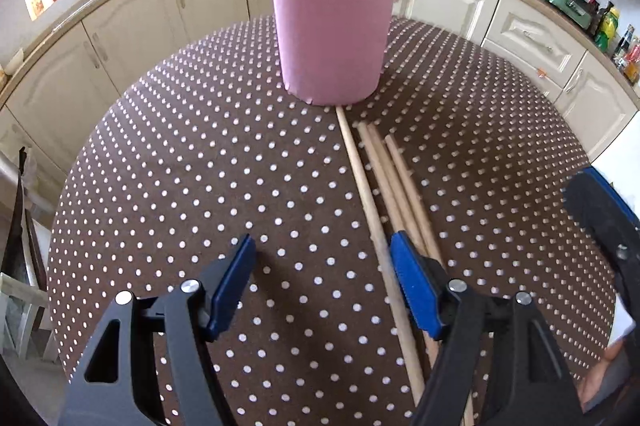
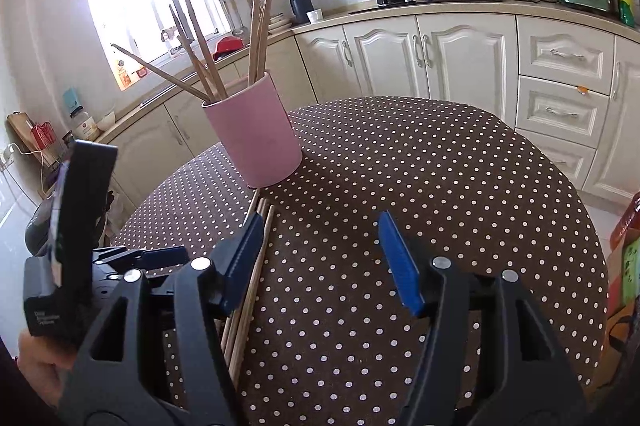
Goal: Organize utensils
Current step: 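Move both tools back to the pile and grasp a chopstick with each, then lift both held chopsticks upright and carry them above the pink cup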
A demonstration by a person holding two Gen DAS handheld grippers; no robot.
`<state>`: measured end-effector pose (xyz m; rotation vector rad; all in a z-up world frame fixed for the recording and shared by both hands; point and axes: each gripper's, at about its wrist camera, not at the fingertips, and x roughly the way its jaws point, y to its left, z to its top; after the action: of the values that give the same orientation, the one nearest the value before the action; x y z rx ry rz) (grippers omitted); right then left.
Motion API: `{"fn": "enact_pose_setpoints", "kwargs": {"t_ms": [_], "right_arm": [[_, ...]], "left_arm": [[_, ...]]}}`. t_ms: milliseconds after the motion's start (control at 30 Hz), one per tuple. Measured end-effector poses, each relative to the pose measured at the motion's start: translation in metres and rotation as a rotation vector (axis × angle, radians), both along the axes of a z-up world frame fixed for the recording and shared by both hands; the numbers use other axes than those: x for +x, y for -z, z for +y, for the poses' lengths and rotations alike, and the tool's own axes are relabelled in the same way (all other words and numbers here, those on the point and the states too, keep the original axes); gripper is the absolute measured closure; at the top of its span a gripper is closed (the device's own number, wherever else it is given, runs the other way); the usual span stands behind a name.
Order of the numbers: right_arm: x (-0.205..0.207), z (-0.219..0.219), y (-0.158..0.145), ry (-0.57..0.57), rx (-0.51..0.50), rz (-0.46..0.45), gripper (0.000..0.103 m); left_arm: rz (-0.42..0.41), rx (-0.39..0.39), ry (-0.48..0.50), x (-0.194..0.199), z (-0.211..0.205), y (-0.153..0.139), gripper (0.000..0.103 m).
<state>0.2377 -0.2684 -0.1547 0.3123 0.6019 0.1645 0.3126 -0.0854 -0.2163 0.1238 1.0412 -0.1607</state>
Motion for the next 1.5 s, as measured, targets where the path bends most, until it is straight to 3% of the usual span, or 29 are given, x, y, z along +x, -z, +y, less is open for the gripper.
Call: {"fn": "enact_pose_setpoints", "kwargs": {"t_ms": [133,200,400,533,600,767,1033,1200,1300,1500], "right_arm": [[0.003,-0.001,0.001,-0.004,-0.006,0.012,0.043],[0.006,0.001,0.002,-0.010,-0.015,0.026,0.043],[0.024,0.017,0.006,-0.058,-0.060,0.107,0.043],[0.043,0.038,0.015,-0.134,-0.104,0.190,0.043],[0.049,0.046,0.019,-0.162,-0.123,0.217,0.050],[0.063,0.066,0.028,-0.210,-0.189,0.276,0.067],[0.078,0.079,0.029,-0.230,-0.253,0.329,0.071],[0.093,0.092,0.030,-0.265,-0.334,0.385,0.079],[0.100,0.092,0.031,-0.266,-0.344,0.399,0.091],[0.104,0.086,0.030,-0.261,-0.307,0.390,0.097]], "left_arm": [[-0.008,0.004,0.012,0.003,-0.002,-0.001,0.034],[-0.017,0.010,0.029,0.001,0.001,-0.002,0.041],[-0.029,0.010,0.084,-0.011,0.029,-0.005,0.075],[-0.031,0.011,0.130,-0.013,0.042,-0.005,0.086],[-0.034,0.016,0.159,-0.014,0.047,-0.006,0.090],[-0.023,-0.003,0.175,-0.011,0.053,-0.005,0.091],[-0.004,0.012,0.134,0.014,0.048,-0.008,0.091],[0.033,0.000,0.087,0.039,0.045,-0.011,0.091],[0.034,0.007,0.077,0.051,0.043,-0.010,0.091],[0.023,-0.011,0.071,0.062,0.040,-0.011,0.097]]}}
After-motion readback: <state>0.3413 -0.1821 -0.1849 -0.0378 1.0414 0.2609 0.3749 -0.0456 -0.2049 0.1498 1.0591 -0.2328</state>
